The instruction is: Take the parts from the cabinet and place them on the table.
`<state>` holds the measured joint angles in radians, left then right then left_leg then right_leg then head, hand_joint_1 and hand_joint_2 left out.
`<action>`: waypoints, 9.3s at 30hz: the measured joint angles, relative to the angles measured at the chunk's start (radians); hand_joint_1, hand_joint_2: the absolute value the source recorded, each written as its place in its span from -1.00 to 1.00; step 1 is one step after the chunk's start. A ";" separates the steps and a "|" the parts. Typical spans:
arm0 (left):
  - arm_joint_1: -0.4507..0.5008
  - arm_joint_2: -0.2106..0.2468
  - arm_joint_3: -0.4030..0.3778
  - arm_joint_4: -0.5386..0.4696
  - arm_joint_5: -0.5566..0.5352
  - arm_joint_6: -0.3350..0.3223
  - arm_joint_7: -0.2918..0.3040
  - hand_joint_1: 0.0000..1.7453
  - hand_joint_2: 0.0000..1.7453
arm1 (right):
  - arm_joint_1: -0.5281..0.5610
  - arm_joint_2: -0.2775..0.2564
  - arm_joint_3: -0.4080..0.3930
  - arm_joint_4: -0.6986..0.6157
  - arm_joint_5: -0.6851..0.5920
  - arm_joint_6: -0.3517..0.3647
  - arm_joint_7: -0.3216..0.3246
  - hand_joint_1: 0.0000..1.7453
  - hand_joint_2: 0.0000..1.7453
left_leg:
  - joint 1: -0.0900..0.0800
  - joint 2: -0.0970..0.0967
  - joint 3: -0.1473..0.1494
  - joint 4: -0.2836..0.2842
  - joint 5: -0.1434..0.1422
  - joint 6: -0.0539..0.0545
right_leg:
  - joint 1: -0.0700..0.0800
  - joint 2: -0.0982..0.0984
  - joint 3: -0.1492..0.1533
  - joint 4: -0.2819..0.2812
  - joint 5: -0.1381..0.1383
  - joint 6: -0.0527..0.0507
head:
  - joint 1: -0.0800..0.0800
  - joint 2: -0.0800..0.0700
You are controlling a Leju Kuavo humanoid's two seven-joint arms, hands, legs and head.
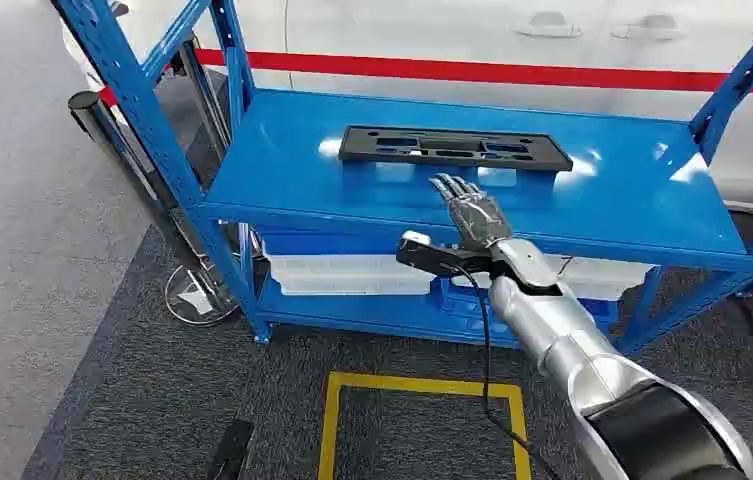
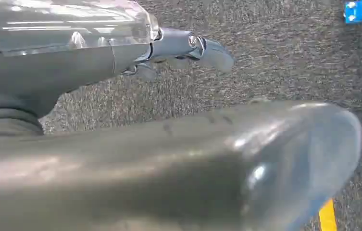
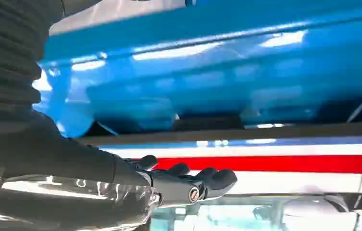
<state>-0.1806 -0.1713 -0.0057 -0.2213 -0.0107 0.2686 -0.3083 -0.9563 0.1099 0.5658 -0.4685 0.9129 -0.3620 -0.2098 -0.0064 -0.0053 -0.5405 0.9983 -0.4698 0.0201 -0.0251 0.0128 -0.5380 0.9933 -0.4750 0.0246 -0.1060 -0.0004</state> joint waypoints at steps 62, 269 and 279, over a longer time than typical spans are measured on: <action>0.020 0.002 0.006 0.014 0.004 -0.035 0.016 -1.00 -1.00 | -0.021 0.046 0.077 0.079 -0.045 0.028 0.001 -1.00 -1.00 | 0.034 -0.001 -0.119 -0.023 0.124 -0.038 | -0.013 0.008 0.001 -0.023 -0.003 0.008 | 0.000 0.000; 0.031 -0.029 0.005 0.014 -0.012 0.024 0.013 -1.00 -1.00 | 0.098 -0.142 0.153 -0.122 -0.248 0.050 -0.115 -1.00 1.00 | 0.024 -0.015 -0.117 -0.002 0.108 -0.016 | -0.018 -0.002 0.017 -0.026 -0.007 0.030 | 0.001 0.000; 0.031 -0.029 0.005 0.014 -0.019 0.021 0.011 -1.00 -1.00 | 0.104 -0.148 0.153 -0.122 -0.250 0.044 -0.117 -1.00 1.00 | 0.024 -0.015 -0.117 -0.002 0.108 -0.015 | -0.018 -0.002 0.017 -0.026 -0.007 0.030 | 0.001 0.000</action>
<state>-0.1491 -0.1999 -0.0004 -0.2071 -0.0297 0.2896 -0.2968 -0.8525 -0.0377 0.7187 -0.5901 0.6626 -0.3178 -0.3273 0.0180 -0.0206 -0.6577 0.9963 -0.3621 0.0046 -0.0431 0.0112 -0.5210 0.9671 -0.4818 0.0550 -0.1053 -0.0004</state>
